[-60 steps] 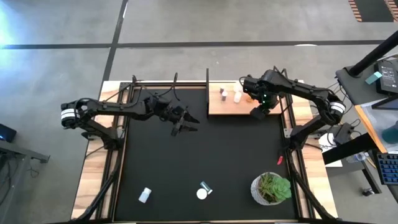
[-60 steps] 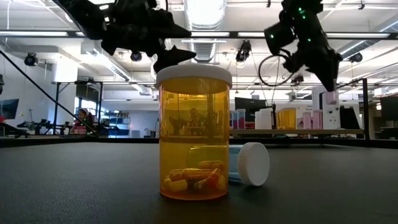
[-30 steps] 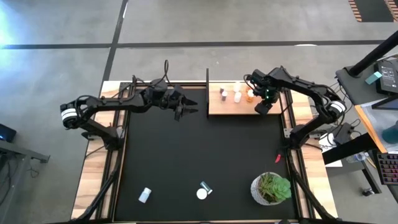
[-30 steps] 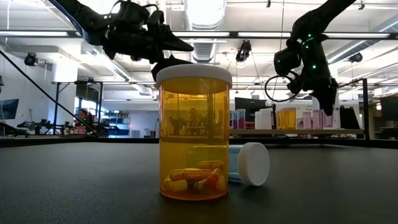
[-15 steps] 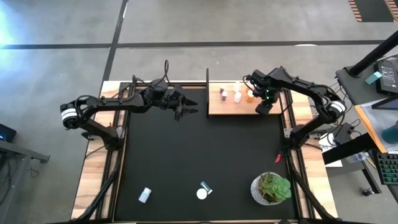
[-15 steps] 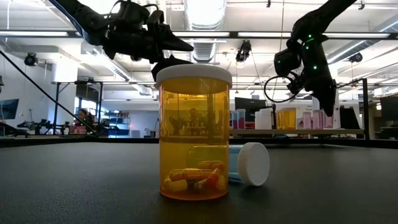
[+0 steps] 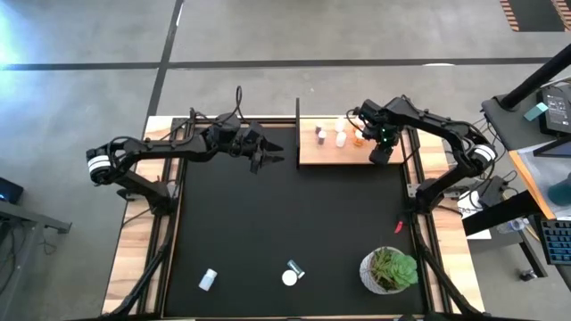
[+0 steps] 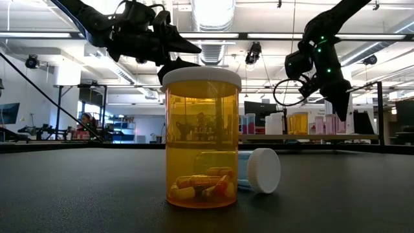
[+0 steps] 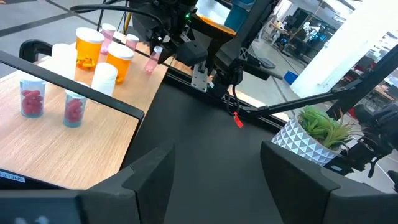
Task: Pick and place medicine bottles onto shelf by color
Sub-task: Put the pink pill bottle on the shelf aligned with the other pink pill bottles
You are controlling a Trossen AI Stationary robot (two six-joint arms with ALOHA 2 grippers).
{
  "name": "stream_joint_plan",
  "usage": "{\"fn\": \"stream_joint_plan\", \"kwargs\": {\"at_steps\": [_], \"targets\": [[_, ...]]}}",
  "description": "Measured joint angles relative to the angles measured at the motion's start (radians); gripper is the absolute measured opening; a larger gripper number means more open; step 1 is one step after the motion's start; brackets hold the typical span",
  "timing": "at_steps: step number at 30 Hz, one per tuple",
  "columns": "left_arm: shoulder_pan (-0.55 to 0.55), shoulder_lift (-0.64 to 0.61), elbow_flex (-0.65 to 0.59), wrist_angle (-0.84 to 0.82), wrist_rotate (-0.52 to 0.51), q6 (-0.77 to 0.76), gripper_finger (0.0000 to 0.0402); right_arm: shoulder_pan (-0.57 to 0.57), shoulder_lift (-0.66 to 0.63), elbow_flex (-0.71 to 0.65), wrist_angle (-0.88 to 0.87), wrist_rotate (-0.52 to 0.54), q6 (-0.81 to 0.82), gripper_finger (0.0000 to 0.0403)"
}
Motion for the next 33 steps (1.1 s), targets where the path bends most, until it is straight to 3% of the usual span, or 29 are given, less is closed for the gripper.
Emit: {"fn": "stream_joint_plan", "kwargs": {"at_steps": [22, 33], "targets": [[0.000, 0.000, 0.000, 0.000, -0.002, 0.000, 0.0220, 0.000, 0.000, -0.029, 0.017, 0.000, -0.017, 0.0110], [0.000, 0.000, 0.000, 0.000, -0.004, -0.001, 0.0220, 0.000, 0.000, -0.029, 0.027, 0.003, -0.008, 0.0151]]}}
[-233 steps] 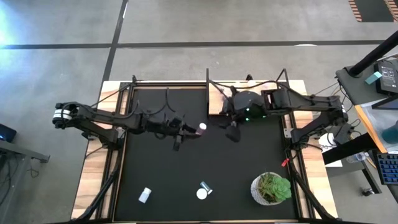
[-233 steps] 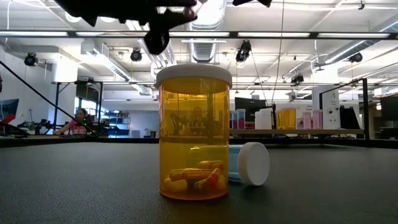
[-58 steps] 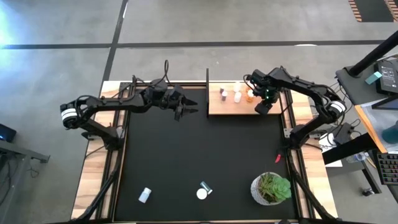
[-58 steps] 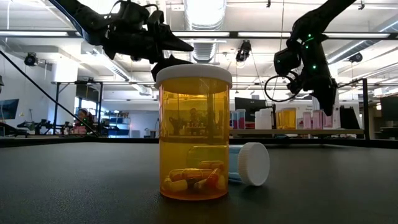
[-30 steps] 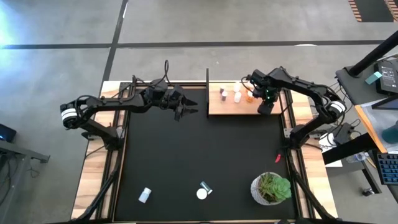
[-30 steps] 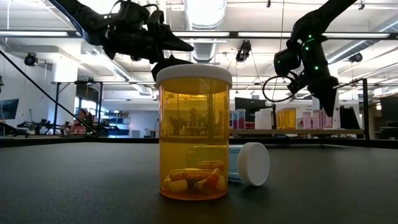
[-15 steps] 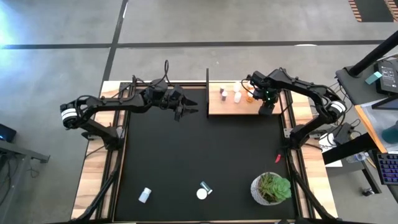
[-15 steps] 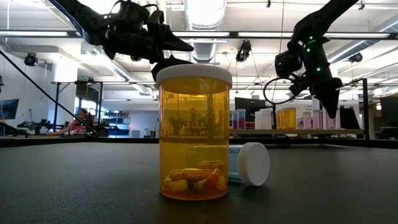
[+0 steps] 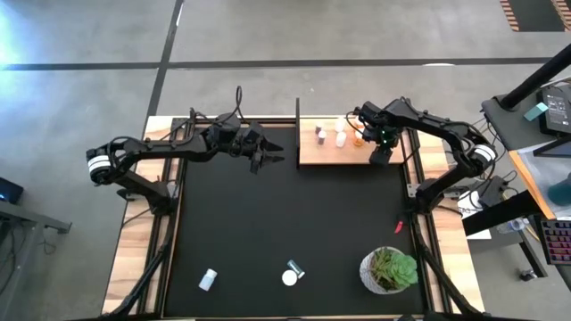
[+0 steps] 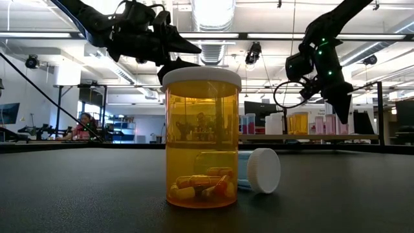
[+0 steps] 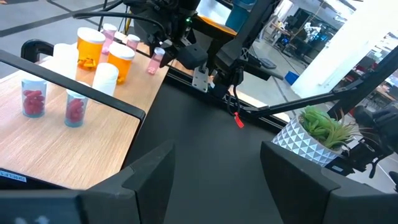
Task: Pick and place medicine bottles onto shelf by color
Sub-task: Put the pink pill bottle on the shelf aligned with the other pink pill bottles, then put the orange pill bottle on the shelf aligned with the other orange pill bottles
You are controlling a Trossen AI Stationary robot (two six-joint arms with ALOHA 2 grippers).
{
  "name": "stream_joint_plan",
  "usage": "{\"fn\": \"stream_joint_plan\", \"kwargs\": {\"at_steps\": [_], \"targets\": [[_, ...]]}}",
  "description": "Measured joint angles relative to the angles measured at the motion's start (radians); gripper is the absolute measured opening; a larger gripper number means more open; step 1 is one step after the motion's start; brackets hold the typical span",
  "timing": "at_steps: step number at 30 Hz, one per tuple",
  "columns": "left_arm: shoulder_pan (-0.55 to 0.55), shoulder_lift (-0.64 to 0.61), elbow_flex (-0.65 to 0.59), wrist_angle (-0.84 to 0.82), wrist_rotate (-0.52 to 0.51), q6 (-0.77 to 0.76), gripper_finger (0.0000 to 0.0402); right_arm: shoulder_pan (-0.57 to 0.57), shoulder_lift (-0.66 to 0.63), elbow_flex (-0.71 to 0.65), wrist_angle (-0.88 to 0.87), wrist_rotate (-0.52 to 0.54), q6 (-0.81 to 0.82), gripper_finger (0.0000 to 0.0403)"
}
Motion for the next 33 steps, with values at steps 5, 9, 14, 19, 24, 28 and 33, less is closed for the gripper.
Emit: {"fn": "stream_joint_plan", "kwargs": {"at_steps": [5, 9, 14, 19, 24, 28, 33], "targets": [[0.000, 0.000, 0.000, 0.000, -0.001, 0.000, 0.0220, 0.000, 0.000, 0.017, -0.004, 0.017, 0.039, 0.0177], [0.000, 0.000, 0.000, 0.000, -0.002, 0.000, 0.0220, 0.000, 0.000, 0.062, -0.045, 0.039, 0.063, 0.0198], [0.000, 0.000, 0.000, 0.000, -0.003, -0.001, 0.0220, 0.000, 0.000, 0.147, -0.147, 0.039, 0.095, 0.0215], [0.000, 0.000, 0.000, 0.000, -0.003, -0.001, 0.0220, 0.000, 0.000, 0.242, -0.230, 0.037, 0.186, 0.0221], [-0.008, 0.000, 0.000, 0.000, 0.002, -0.004, 0.0220, 0.011, -0.002, 0.324, -0.241, -0.003, 0.277, 0.0221], [-0.028, -0.002, 0.000, -0.001, 0.005, -0.004, 0.0220, 0.056, -0.021, 0.366, -0.235, -0.065, 0.332, 0.0221], [-0.074, -0.027, 0.000, -0.003, 0.007, -0.041, 0.0220, 0.197, -0.072, 0.377, -0.177, -0.112, 0.443, 0.0221]]}}
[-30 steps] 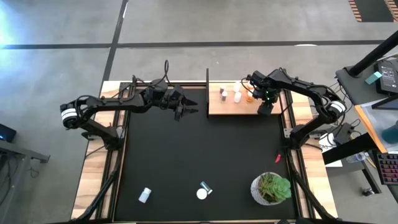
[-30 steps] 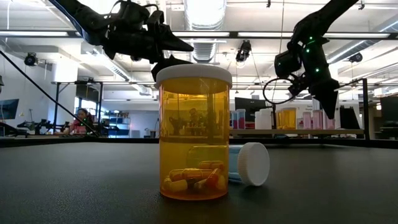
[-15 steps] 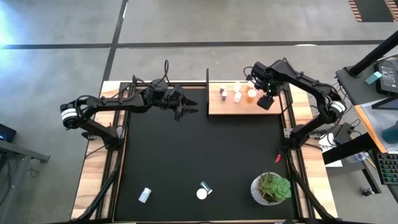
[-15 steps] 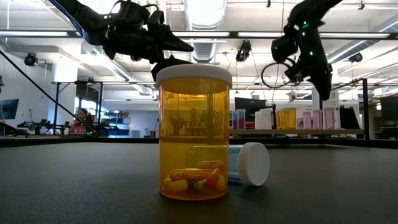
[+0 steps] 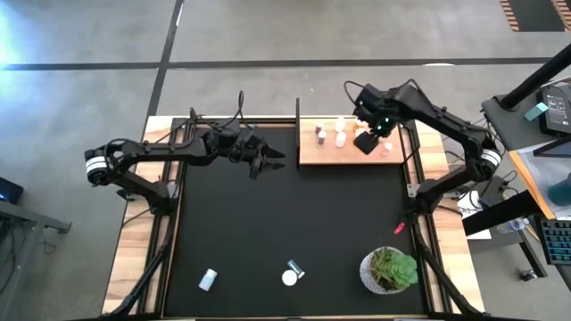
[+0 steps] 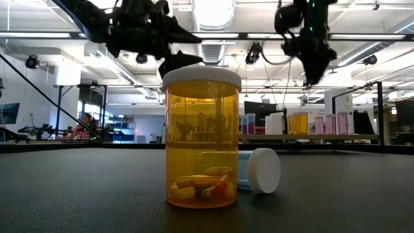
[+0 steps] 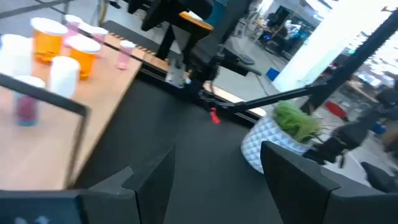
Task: Pick and place medicine bottles onto shelf by color
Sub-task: Put the orange pill bottle on the shelf aligned with the other orange pill bottles
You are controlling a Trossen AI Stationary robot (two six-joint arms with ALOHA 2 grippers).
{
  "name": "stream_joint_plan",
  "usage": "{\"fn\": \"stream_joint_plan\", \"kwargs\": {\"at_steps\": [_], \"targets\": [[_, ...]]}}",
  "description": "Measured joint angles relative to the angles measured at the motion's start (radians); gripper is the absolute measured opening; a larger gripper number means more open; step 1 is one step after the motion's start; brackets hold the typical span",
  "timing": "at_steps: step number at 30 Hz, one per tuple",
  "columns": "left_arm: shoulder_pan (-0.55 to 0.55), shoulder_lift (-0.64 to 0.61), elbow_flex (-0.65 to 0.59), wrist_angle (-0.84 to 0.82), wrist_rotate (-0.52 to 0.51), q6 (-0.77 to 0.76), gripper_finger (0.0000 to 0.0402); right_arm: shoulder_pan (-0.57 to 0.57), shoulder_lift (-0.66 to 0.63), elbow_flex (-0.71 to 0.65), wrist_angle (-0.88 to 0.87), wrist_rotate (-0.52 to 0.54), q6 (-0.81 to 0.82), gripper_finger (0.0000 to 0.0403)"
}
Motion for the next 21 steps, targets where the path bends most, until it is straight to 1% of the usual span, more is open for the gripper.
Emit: {"fn": "stream_joint_plan", "kwargs": {"at_steps": [4, 8, 10, 13, 18, 21], "targets": [[-0.042, -0.025, -0.006, -0.017, 0.001, -0.005, 0.0220, 0.176, -0.042, -0.020, 0.111, -0.002, 0.098, 0.0221], [-0.085, -0.064, -0.006, -0.063, 0.002, -0.004, 0.0219, 0.364, -0.054, -0.034, 0.229, -0.002, 0.190, 0.0221], [-0.106, -0.091, -0.006, -0.110, 0.002, -0.002, 0.0219, 0.451, -0.050, -0.034, 0.273, -0.002, 0.232, 0.0222], [-0.136, -0.133, -0.007, -0.216, 0.003, 0.041, 0.0219, 0.559, -0.037, -0.034, 0.346, 0.000, 0.293, 0.0222], [-0.198, -0.196, -0.007, -0.342, 0.002, 0.042, 0.0219, 0.677, -0.010, -0.033, 0.458, 0.006, 0.328, 0.0222], [-0.251, -0.215, -0.008, -0.349, -0.012, 0.041, 0.0219, 0.708, 0.013, -0.031, 0.516, 0.009, 0.324, 0.0222]]}}
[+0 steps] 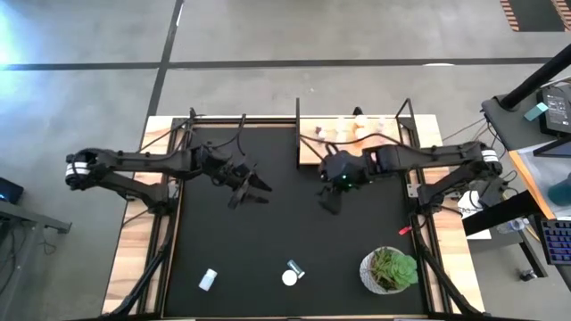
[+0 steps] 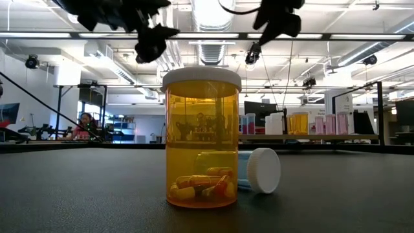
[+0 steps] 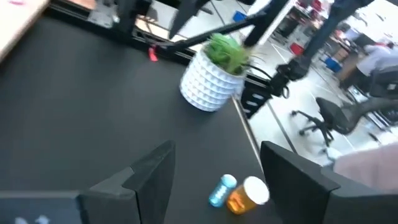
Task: Pick and place medicine bottles onto shelf by color
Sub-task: Put the orange pill bottle on the shelf aligned with the other orange pill bottles
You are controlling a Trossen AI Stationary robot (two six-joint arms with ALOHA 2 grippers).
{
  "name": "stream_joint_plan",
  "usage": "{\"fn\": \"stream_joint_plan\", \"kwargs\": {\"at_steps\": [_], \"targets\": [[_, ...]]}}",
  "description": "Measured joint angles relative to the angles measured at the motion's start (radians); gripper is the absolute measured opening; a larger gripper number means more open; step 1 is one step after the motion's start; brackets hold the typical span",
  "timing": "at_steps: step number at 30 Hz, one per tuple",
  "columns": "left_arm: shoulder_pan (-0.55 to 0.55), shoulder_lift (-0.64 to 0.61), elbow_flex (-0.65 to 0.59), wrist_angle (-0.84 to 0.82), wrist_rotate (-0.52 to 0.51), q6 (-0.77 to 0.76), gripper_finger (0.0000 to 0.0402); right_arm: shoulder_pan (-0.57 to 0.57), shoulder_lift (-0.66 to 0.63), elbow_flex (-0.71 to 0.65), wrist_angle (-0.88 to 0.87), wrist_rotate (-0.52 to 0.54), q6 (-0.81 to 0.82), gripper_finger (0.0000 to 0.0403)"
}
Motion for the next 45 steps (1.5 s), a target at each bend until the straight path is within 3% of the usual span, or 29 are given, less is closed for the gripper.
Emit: {"fn": "stream_joint_plan", "kwargs": {"at_steps": [4, 9, 18, 27, 38, 45], "targets": [[-0.077, -0.018, 0.000, -0.002, -0.069, 0.000, 0.0219, 0.022, 0.024, 0.000, 0.079, -0.018, -0.001, 0.0222], [-0.178, -0.032, 0.000, 0.002, -0.227, -0.093, 0.0219, 0.049, 0.045, -0.001, 0.091, -0.128, -0.058, 0.0222], [-0.363, -0.026, 0.000, 0.003, -0.535, -0.284, 0.0219, 0.119, 0.084, -0.002, 0.092, -0.132, -0.020, 0.0222], [-0.496, 0.000, 0.001, 0.051, -0.782, -0.319, 0.0219, 0.197, 0.130, -0.002, 0.135, -0.190, -0.170, 0.0281], [-0.552, 0.058, 0.001, 0.140, -0.794, -0.395, 0.0219, 0.268, 0.227, 0.005, 0.243, -0.183, -0.171, 0.0298], [-0.619, 0.033, 0.001, 0.111, -0.745, -0.397, 0.0219, 0.339, 0.316, -0.007, 0.409, -0.156, -0.425, 0.0297]]}}
